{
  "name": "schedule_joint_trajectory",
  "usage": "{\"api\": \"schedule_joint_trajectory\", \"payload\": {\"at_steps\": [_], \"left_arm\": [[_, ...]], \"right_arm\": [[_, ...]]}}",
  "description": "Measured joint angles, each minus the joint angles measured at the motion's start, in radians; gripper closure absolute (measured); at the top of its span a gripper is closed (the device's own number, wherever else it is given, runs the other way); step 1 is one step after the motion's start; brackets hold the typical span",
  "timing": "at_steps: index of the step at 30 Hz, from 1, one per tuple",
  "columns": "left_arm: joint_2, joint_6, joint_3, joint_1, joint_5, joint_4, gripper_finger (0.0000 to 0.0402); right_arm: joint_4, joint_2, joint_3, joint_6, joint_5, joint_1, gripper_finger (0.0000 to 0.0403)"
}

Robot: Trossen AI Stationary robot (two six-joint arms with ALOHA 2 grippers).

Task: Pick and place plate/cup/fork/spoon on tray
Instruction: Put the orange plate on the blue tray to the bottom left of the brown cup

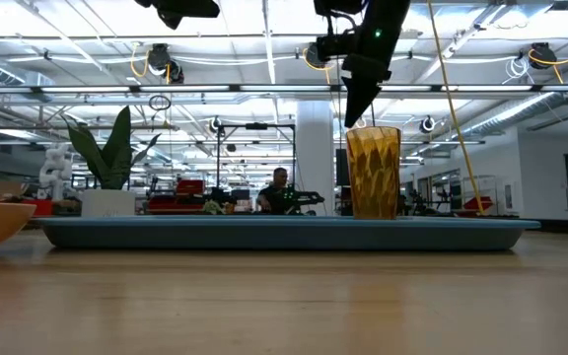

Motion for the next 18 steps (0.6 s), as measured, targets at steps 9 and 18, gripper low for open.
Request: {"api": "schedule_joint_trajectory", "payload": {"at_steps": [9, 18], "left_arm": [[0.0, -0.001, 0.0, -0.007, -0.001, -0.001, 0.0371], [-0.007, 0.041, 0.029, -0.113, -0.066, -0.038, 0.0371]], "right_arm": [[0.001, -0.116, 0.0, 0.151, 0.116, 0.111, 0.0224], [0.105, -0.189, -0.07, 0.241, 0.143, 0.319, 0.0224]]}}
